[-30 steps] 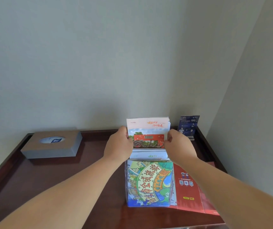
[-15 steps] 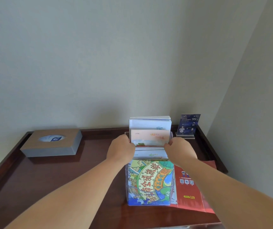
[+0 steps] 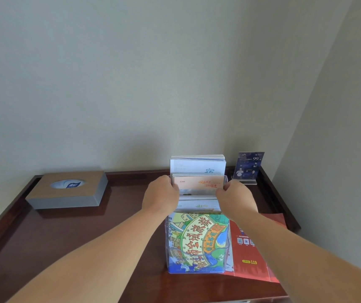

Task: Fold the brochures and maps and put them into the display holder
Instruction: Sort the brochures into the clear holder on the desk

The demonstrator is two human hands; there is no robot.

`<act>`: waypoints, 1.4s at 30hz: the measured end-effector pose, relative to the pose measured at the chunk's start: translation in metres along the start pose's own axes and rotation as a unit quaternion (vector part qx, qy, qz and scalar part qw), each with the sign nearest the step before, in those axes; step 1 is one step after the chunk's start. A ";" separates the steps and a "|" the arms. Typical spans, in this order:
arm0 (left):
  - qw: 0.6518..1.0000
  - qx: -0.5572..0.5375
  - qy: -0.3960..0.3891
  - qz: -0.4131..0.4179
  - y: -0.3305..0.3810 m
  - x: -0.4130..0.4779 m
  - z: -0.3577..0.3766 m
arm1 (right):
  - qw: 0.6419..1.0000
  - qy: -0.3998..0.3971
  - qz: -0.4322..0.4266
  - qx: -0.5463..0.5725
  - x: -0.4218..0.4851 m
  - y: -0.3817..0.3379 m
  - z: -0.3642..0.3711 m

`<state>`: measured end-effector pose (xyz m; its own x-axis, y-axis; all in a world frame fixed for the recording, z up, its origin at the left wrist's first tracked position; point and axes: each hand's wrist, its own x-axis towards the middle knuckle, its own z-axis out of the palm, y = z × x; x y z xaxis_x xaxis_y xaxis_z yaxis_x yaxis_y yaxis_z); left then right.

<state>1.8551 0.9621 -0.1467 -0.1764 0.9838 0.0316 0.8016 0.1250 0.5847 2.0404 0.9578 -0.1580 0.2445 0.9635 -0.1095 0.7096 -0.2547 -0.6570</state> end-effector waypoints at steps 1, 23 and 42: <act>1.000 0.004 0.002 0.000 0.000 0.001 0.001 | 1.000 0.001 0.001 0.006 -0.001 -0.001 0.000; 1.000 -0.005 -0.006 0.005 -0.001 -0.002 -0.007 | 0.999 -0.017 -0.037 -0.008 0.001 0.005 -0.007; 0.893 -0.328 -0.169 -0.257 -0.032 -0.024 0.013 | 0.930 -0.180 0.184 0.263 -0.020 0.032 0.002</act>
<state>1.8410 0.9362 -0.1769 -0.1537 0.8149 -0.5589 0.1381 0.5778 0.8044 2.0568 0.9307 -0.1783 0.1031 0.8081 -0.5800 0.1777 -0.5887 -0.7886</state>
